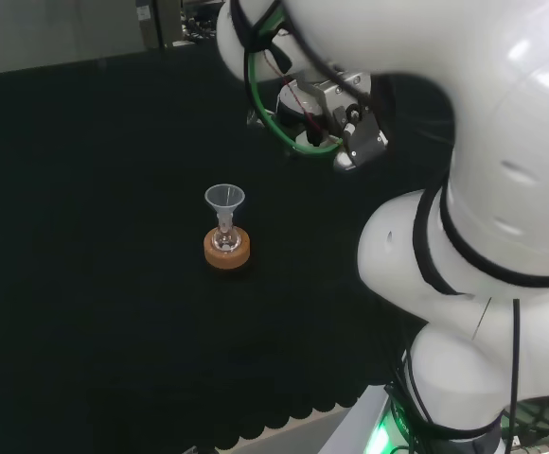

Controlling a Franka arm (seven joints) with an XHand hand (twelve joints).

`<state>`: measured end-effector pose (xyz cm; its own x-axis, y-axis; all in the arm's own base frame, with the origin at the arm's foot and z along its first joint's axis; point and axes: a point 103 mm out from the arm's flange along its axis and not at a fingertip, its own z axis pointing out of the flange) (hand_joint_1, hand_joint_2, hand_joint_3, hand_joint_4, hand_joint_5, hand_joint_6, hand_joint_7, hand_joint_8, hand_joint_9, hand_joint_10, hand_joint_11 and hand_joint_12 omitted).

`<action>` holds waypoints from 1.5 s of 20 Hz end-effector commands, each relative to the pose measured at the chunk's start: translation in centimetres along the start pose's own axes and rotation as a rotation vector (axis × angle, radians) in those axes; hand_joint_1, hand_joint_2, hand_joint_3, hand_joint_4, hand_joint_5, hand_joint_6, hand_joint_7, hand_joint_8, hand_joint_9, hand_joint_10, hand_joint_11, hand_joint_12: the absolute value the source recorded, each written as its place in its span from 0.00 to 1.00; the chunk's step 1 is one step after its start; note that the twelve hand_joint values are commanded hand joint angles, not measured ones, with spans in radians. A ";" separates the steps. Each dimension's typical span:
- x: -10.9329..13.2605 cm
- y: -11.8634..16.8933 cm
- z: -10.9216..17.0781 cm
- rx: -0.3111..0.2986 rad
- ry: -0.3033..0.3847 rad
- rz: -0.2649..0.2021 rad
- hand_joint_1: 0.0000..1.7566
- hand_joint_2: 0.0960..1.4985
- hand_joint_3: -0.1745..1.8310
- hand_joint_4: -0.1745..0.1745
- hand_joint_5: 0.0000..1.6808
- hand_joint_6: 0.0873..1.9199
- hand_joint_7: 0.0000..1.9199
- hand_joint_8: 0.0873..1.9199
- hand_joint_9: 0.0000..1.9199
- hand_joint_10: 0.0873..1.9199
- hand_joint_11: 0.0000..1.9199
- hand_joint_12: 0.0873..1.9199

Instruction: Put the graduated cylinder back on the table.

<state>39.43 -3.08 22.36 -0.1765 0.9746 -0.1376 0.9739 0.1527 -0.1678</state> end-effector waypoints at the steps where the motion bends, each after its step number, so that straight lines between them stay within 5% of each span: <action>1: 0.7 1.5 1.1 -0.050 0.171 -0.025 0.71 0.69 0.09 0.56 0.64 0.47 0.61 0.32 0.77 0.00 0.64 0.34; 16: 1.5 9.5 2.3 -0.179 0.422 -0.085 0.71 0.69 0.09 0.56 0.64 0.48 0.60 0.32 0.77 0.00 0.64 0.34; 30: 0.6 17.3 6.4 -0.329 0.668 -0.144 0.71 0.69 0.09 0.55 0.63 0.48 0.59 0.34 0.76 0.00 0.64 0.34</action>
<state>50.86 -0.12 16.05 -0.2477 0.8859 0.3922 0.9675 0.2475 0.0520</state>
